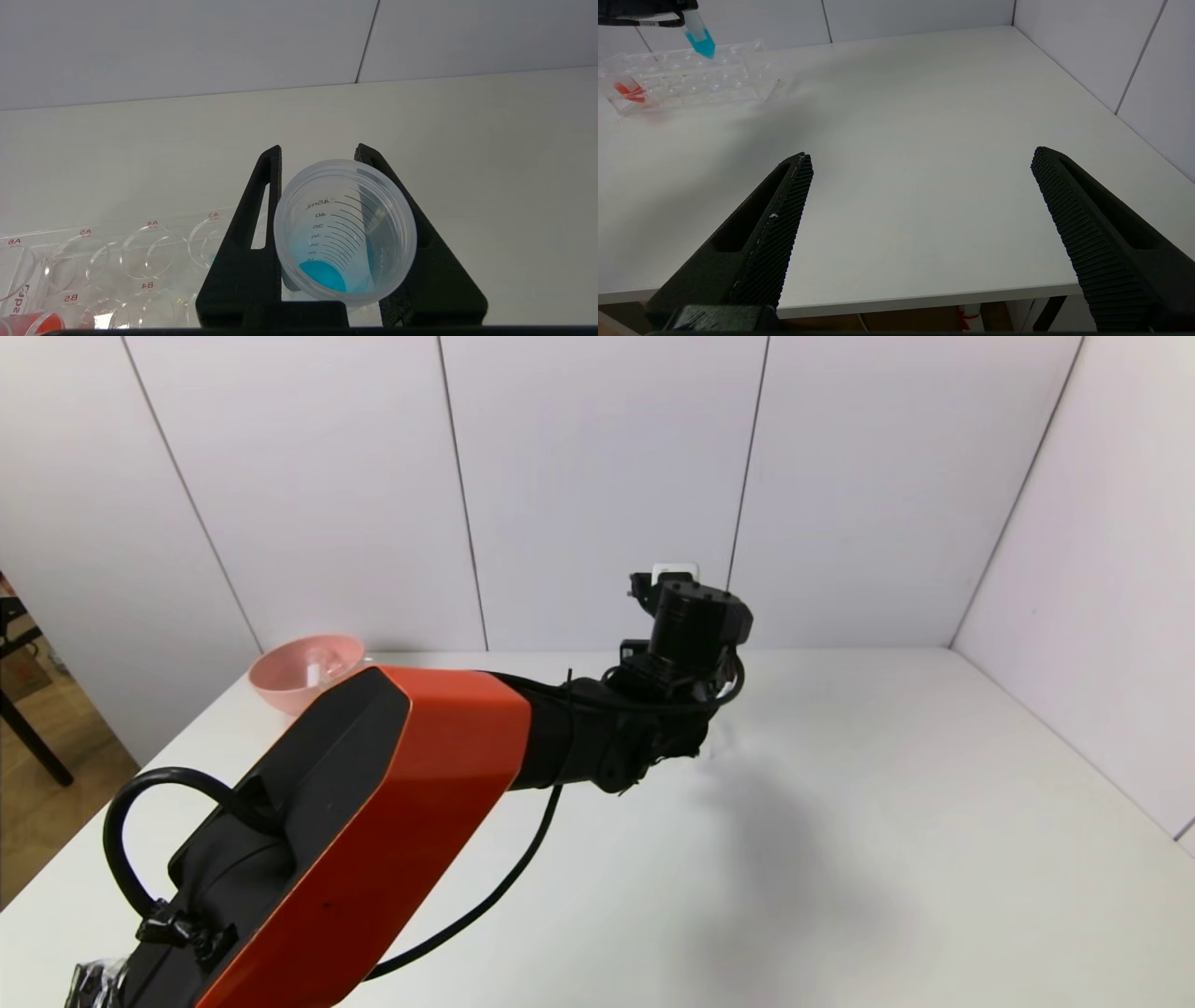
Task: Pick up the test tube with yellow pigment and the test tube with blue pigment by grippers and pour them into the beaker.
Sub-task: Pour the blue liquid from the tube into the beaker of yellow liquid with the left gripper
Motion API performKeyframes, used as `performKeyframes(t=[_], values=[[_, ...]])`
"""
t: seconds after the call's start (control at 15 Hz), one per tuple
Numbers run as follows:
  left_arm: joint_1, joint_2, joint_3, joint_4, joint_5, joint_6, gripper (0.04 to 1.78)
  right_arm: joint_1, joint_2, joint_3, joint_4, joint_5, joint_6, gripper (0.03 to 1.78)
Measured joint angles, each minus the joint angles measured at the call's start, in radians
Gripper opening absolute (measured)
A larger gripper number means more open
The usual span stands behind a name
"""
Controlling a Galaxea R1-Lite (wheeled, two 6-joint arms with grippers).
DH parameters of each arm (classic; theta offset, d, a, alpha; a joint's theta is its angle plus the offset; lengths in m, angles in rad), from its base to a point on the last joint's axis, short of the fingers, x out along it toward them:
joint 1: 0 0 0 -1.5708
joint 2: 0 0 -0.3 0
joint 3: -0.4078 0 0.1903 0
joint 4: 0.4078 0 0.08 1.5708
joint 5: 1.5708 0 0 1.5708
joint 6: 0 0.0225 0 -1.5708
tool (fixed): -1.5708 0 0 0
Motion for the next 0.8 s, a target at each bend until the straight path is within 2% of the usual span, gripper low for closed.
performKeyframes(t=[0.47,0.8], values=[[0.004,-0.073,-0.008,0.026,0.025,0.02,0.55,0.0,0.0,0.0,0.0,0.0,0.0,1.71],[0.058,-0.173,0.033,0.053,0.054,0.023,0.55,0.0,0.0,0.0,0.0,0.0,0.0,1.71]])
